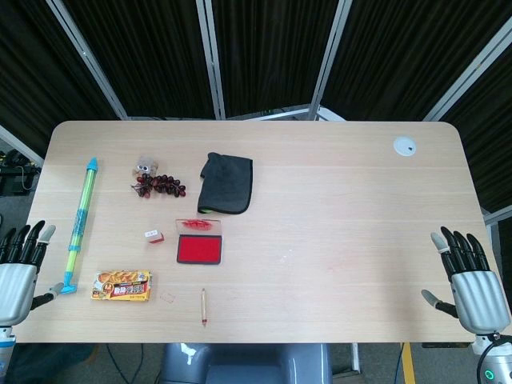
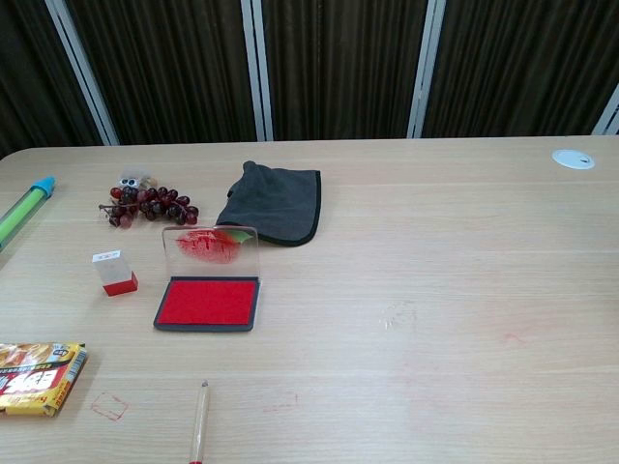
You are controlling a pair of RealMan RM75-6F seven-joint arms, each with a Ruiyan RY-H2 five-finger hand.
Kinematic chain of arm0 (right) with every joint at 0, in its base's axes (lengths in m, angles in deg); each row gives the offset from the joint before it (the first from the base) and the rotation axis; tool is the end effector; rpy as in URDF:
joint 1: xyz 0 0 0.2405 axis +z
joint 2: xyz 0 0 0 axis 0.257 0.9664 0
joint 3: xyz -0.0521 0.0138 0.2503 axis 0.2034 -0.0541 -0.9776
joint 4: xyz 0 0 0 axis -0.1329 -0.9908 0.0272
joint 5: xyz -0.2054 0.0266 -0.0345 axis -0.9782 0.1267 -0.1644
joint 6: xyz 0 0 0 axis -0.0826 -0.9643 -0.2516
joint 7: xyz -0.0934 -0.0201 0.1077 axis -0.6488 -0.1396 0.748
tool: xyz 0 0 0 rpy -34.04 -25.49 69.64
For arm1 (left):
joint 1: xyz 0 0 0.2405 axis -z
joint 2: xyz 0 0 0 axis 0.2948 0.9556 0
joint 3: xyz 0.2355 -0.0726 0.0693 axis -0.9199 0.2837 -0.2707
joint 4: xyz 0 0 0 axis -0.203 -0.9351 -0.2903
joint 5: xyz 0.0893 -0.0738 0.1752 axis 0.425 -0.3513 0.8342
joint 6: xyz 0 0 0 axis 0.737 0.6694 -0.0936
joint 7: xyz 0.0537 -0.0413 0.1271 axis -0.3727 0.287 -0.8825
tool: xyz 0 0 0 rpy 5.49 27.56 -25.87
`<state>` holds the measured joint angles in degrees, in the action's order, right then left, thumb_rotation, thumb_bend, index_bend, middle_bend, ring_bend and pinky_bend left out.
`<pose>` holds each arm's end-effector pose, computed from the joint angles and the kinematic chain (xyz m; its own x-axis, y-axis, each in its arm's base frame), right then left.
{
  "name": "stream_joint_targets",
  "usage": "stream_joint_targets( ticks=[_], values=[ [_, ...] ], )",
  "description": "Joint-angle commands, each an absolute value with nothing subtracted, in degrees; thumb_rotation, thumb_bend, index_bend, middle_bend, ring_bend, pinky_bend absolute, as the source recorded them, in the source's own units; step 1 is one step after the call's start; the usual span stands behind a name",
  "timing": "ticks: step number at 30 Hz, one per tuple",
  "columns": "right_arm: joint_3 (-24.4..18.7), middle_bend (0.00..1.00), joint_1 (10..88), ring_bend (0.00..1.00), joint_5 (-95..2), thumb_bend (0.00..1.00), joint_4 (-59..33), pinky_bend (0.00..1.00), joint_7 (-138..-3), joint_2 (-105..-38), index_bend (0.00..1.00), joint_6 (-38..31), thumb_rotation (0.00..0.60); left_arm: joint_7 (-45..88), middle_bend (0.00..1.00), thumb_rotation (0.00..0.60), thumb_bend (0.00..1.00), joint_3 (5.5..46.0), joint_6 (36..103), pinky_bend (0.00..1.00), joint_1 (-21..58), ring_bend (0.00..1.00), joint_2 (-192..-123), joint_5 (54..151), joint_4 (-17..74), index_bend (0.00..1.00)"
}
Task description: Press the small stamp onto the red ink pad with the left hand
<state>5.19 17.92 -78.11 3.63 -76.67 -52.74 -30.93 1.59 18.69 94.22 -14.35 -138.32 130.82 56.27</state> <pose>-0.2950 -0.1673 0.1611 0.4759 0.0935 0.8745 -0.8667 -0.1189 0.4844 -0.2799 0.1620 0.1502 0.5834 -0.0226 0.8119 0.8113 -0.0320 -0.5838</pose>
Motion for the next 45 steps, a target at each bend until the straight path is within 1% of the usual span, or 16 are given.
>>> stream_joint_targets(
  ticks=[1, 5, 7, 8, 9, 12, 15, 17, 19, 22, 24, 28, 30, 32, 39, 45],
  values=[
    [5.2, 0.0, 18.0, 0.0, -78.1, 0.0, 3.5, 0.0, -76.5, -52.8, 0.0, -30.7, 0.6, 1.6, 0.0, 0.6, 0.0, 18.7, 94.0, 0.0, -14.3, 0.0, -138.3, 130.6, 56.2, 0.0],
    [5.3, 0.0, 18.1, 0.0, -78.1, 0.0, 3.5, 0.0, -76.3, -52.8, 0.0, -30.5, 0.6, 1.8, 0.0, 0.6, 0.0, 18.6, 93.5, 0.01, -14.2, 0.0, -138.2, 130.3, 55.9, 0.0],
    [5.4, 0.0, 18.4, 0.0, -78.4, 0.0, 3.9, 0.0, -75.9, -52.7, 0.0, -30.1, 0.6, 2.7, 0.0, 0.6, 0.0, 19.3, 92.5, 0.23, -13.2, 0.16, -138.8, 130.2, 55.2, 0.0],
    [5.3, 0.0, 18.6, 0.0, -78.4, 0.0, 3.9, 0.0, -75.8, -52.7, 0.0, -29.9, 0.6, 3.7, 0.0, 0.6, 0.0, 19.8, 90.6, 0.42, -12.3, 0.31, -139.2, 128.7, 55.3, 0.0],
    [5.4, 0.0, 18.8, 0.0, -78.4, 0.0, 3.9, 0.0, -75.9, -52.7, 0.0, -29.4, 0.6, 4.0, 0.0, 0.6, 0.0, 20.8, 87.9, 0.59, -10.8, 0.48, -139.7, 126.5, 55.4, 0.0],
    [5.4, 0.0, 19.3, 0.0, -77.8, 0.0, 3.6, 0.0, -76.5, -53.0, 0.0, -28.2, 0.6, 1.4, 0.0, 0.6, 0.02, 24.5, 81.7, 0.75, -6.3, 0.68, -143.0, 119.6, 55.0, 0.0],
    [5.1, 0.0, 19.6, 0.0, -76.7, 0.0, 3.3, 0.0, -76.3, -53.3, 0.0, -27.3, 0.6, -0.4, 0.0, 0.6, 0.09, 28.1, 76.8, 0.86, -1.9, 0.82, -147.3, 113.1, 54.3, 0.0],
    [4.8, 0.0, 19.7, 0.0, -76.0, 0.0, 3.0, 0.0, -75.9, -53.3, 0.0, -26.9, 0.6, -2.9, 0.02, 0.6, 0.12, 29.3, 74.7, 0.89, 0.4, 0.85, -150.0, 109.9, 53.1, 0.0],
    [4.6, 0.0, 19.8, 0.0, -75.3, 0.0, 2.9, 0.0, -75.8, -53.4, 0.0, -26.7, 0.6, -5.3, 0.05, 0.6, 0.14, 30.7, 72.3, 0.9, 2.8, 0.85, -152.8, 104.8, 52.4, 0.02],
    [4.4, 0.0, 19.8, 0.0, -74.5, 0.0, 2.6, 0.0, -75.8, -53.4, 0.0, -26.4, 0.6, -7.3, 0.1, 0.6, 0.14, 32.4, 70.2, 0.9, 5.5, 0.86, -156.2, 98.0, 51.3, 0.08],
    [4.3, 0.0, 19.8, 0.0, -74.0, 0.0, 2.5, 0.0, -75.8, -53.4, 0.0, -26.1, 0.6, -7.8, 0.13, 0.6, 0.16, 33.2, 69.8, 0.91, 6.8, 0.86, -158.5, 94.5, 50.5, 0.14],
    [4.4, 0.0, 19.9, 0.0, -73.4, 0.0, 2.3, 0.0, -75.8, -53.5, 0.0, -25.4, 0.6, -8.7, 0.24, 0.6, 0.17, 34.2, 70.5, 0.91, 8.9, 0.86, -162.2, 90.5, 49.1, 0.25],
    [4.4, 0.0, 20.0, 0.0, -73.2, 0.0, 2.1, 0.0, -75.8, -53.6, 0.0, -25.1, 0.6, -9.3, 0.29, 0.6, 0.17, 34.5, 72.4, 0.91, 9.7, 0.86, -164.3, 90.8, 47.3, 0.33],
    [4.4, 0.0, 20.0, 0.0, -73.0, 0.0, 1.9, 0.0, -75.8, -53.7, 0.0, -25.0, 0.6, -10.6, 0.32, 0.6, 0.17, 34.2, 74.5, 0.91, 10.4, 0.87, -167.0, 90.4, 44.8, 0.39],
    [4.2, 0.0, 20.2, 0.0, -72.1, 0.0, 1.3, 0.0, -75.2, -53.8, 0.0, -24.5, 0.6, -13.3, 0.35, 0.6, 0.17, 35.1, 76.0, 0.91, 12.1, 0.87, -171.5, 85.1, 40.5, 0.43],
    [4.2, 0.0, 20.3, 0.0, -71.9, 0.0, 1.0, 0.0, -74.9, -53.8, 0.0, -24.2, 0.6, -14.8, 0.35, 0.6, 0.17, 35.8, 76.9, 0.91, 12.9, 0.87, -173.5, 81.7, 38.5, 0.42]
  ],
)
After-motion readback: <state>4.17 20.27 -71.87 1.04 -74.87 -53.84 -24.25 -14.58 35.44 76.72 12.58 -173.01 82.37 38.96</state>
